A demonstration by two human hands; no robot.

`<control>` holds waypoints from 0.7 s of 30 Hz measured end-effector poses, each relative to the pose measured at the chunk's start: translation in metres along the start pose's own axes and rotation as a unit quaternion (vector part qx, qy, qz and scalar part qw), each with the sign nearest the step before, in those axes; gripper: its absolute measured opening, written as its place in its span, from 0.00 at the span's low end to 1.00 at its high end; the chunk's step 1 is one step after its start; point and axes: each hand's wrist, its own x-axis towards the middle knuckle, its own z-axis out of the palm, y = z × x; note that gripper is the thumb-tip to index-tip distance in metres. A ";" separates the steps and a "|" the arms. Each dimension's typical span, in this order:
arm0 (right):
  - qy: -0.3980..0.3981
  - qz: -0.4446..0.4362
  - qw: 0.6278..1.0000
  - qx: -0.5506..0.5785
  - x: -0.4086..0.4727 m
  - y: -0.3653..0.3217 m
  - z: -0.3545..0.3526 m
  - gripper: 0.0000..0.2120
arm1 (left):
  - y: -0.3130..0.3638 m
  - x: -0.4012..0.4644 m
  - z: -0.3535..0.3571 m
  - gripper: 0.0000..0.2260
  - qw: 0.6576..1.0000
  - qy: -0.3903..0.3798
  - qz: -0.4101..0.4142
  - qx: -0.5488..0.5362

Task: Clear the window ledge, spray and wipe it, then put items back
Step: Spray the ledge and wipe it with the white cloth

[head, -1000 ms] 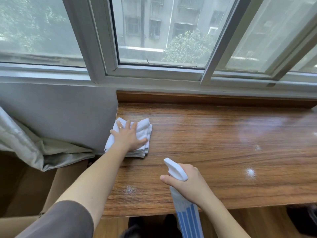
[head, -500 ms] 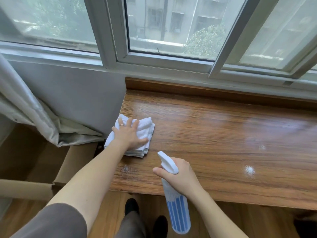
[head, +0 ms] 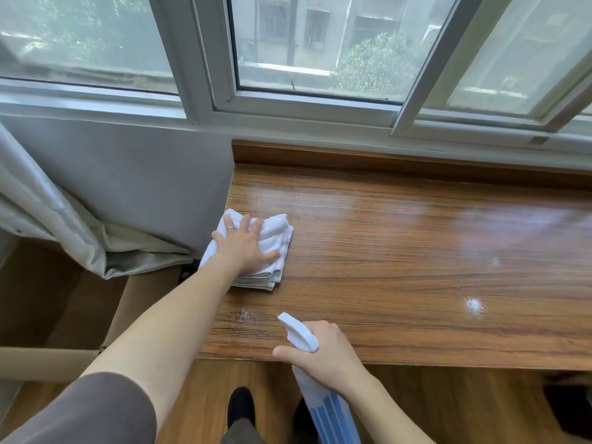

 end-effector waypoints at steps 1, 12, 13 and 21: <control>-0.004 0.002 1.000 0.006 -0.001 -0.002 0.001 0.24 | 0.000 0.000 0.000 0.41 1.000 0.002 0.003 0.000; -0.014 0.013 1.000 0.021 -0.014 -0.008 0.001 0.27 | -0.002 0.003 -0.004 0.41 1.000 0.002 0.017 0.000; -0.012 0.009 1.000 0.027 -0.016 -0.008 0.000 0.27 | -0.002 0.003 -0.004 0.40 1.000 0.002 0.018 0.001; 0.133 -0.017 0.986 0.096 -0.017 -0.003 -0.019 0.20 | 0.002 -0.016 0.002 0.40 1.000 0.018 0.014 -0.002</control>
